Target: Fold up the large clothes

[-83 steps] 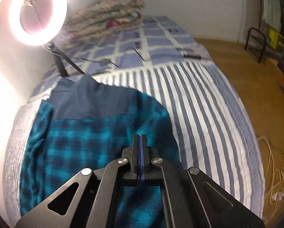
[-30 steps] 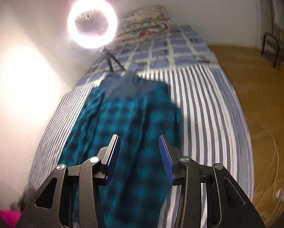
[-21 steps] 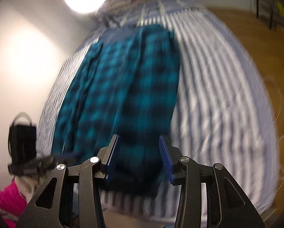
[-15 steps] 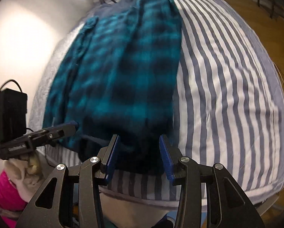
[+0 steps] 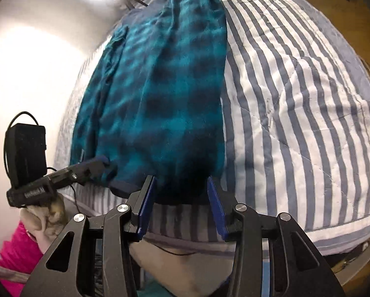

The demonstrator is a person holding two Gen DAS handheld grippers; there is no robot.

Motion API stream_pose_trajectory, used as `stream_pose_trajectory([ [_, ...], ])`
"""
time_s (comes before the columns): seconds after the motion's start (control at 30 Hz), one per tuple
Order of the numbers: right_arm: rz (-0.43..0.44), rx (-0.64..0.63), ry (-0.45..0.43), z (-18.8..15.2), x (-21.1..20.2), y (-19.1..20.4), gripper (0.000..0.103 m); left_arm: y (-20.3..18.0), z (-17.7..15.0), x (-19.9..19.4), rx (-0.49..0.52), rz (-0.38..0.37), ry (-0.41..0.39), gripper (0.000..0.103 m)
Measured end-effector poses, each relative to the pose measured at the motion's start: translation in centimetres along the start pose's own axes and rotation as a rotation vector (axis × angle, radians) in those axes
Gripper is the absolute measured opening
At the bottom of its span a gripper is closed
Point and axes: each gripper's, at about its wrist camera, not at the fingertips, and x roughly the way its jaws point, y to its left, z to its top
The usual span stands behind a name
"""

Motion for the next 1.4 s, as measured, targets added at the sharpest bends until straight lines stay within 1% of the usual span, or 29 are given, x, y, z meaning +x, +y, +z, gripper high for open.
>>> stream_pose_trajectory([
  [0.1, 0.0, 0.011, 0.031, 0.6, 1.3, -0.4, 0.041, 0.7, 0.7, 0.3, -0.051, 0.003, -0.008, 0.025],
  [0.13, -0.006, 0.011, 0.047, 0.7, 2.0, -0.3, 0.037, 0.6, 0.6, 0.7, -0.048, 0.014, -0.001, 0.025],
  [0.17, -0.022, 0.006, 0.063, 0.7, 2.8, 0.2, 0.028, 0.4, 0.4, 0.9, -0.036, 0.028, -0.001, 0.025],
  [0.2, -0.044, -0.008, 0.078, 0.6, 3.2, 0.5, 0.005, 0.1, 0.3, 1.1, -0.022, 0.034, 0.002, 0.025],
  [0.23, -0.075, -0.025, 0.094, 0.4, 3.6, 0.7, 0.003, -0.1, 0.2, 1.2, -0.007, 0.036, 0.006, 0.025],
  [0.3, -0.114, -0.048, 0.091, 0.1, 3.5, 0.8, 0.003, -0.6, 0.1, 1.4, 0.019, 0.037, 0.007, 0.025],
  [0.33, -0.111, -0.049, 0.086, 0.0, 3.5, 0.6, 0.003, -1.1, -0.1, 1.5, 0.044, 0.044, 0.002, 0.025],
  [0.4, -0.08, -0.053, 0.044, 0.0, 2.4, 0.3, 0.003, -1.7, -0.6, 2.0, 0.087, 0.065, 0.012, 0.025],
  [0.47, -0.036, -0.048, -0.021, 0.3, 0.8, -0.2, 0.007, -2.2, -1.3, 3.0, 0.128, 0.103, 0.05, 0.025],
  [0.5, -0.017, -0.03, -0.051, 0.6, 0.0, -0.6, 0.021, -2.2, -1.5, 3.1, 0.135, 0.118, 0.052, 0.025],
  [0.53, -0.013, -0.012, -0.072, 0.8, -0.3, -1.0, 0.042, -2.5, -1.5, 3.0, 0.141, 0.132, 0.04, 0.025],
  [0.57, -0.007, 0.008, -0.104, 1.0, -0.6, -1.4, 0.05, -2.8, -1.4, 2.7, 0.147, 0.13, 0.023, 0.025],
  [0.6, -0.009, 0.02, -0.117, 1.1, -0.6, -1.7, 0.053, -3.3, -1.2, 2.2, 0.159, 0.126, -0.003, 0.025],
  [0.7, -0.012, 0.048, -0.097, 1.6, 1.2, -2.4, 0.053, -4.6, -0.8, 1.5, 0.216, 0.129, -0.057, 0.025],
  [0.77, -0.026, 0.059, -0.071, 1.9, 2.6, -2.6, 0.053, -4.9, -0.9, 1.9, 0.237, 0.137, -0.055, 0.025],
  [0.83, -0.003, 0.095, -0.042, 1.6, 3.9, -3.2, 0.053, -4.6, -1.0, 2.1, 0.217, 0.147, -0.039, 0.025],
  [0.9, -0.004, 0.089, -0.054, 1.3, 4.3, -3.0, 0.053, -4.5, -0.8, 1.3, 0.178, 0.107, -0.043, 0.025],
  [0.97, 0.0, 0.064, -0.042, 1.4, 4.5, -2.5, 0.036, -5.1, -0.4, -0.2, 0.187, 0.092, -0.092, 0.025],
  [1.0, 0.033, 0.063, -0.024, 1.5, 4.8, -2.4, 0.018, -5.6, -0.1, -0.9, 0.209, 0.102, -0.131, 0.025],
  [1.03, 0.046, 0.069, -0.016, 1.5, 5.0, -2.4, 0.015, -5.9, 0.2, -1.2, 0.23, 0.111, -0.151, 0.025],
  [1.07, 0.042, 0.07, -0.017, 1.4, 5.2, -2.4, 0.015, -6.3, 0.6, -1.0, 0.254, 0.123, -0.159, 0.025],
  [1.13, 0.039, 0.072, -0.016, 1.6, 5.7, -2.1, 0.012, -6.4, 1.0, 0.2, 0.272, 0.105, -0.129, 0.025],
  [1.17, 0.039, 0.076, -0.018, 1.7, 5.6, -2.2, 0.011, -6.2, 1.0, 1.0, 0.28, 0.094, -0.095, 0.025],
  [1.2, 0.038, 0.086, -0.022, 1.7, 5.6, -2.2, 0.01, -5.7, 0.8, 2.3, 0.292, 0.096, -0.036, 0.025],
  [1.23, 0.041, 0.094, -0.027, 1.7, 5.3, -2.5, 0.01, -5.0, 0.4, 3.8, 0.305, 0.121, 0.023, 0.025],
  [1.3, 0.048, 0.103, -0.041, 1.4, 4.6, -3.0, 0.01, -3.2, -0.5, 6.2, 0.306, 0.198, 0.097, 0.025],
  [1.33, 0.053, 0.108, -0.047, 1.4, 4.4, -3.2, 0.01, -2.6, -1.0, 6.9, 0.3, 0.213, 0.114, 0.025],
  [1.37, 0.058, 0.111, -0.05, 1.3, 4.3, -3.3, 0.01, -2.2, -1.3, 6.9, 0.302, 0.215, 0.087, 0.025],
  [1.4, 0.062, 0.108, -0.053, 1.3, 4.2, -3.3, 0.01, -2.4, -1.3, 6.8, 0.3, 0.217, 0.087, 0.025],
])
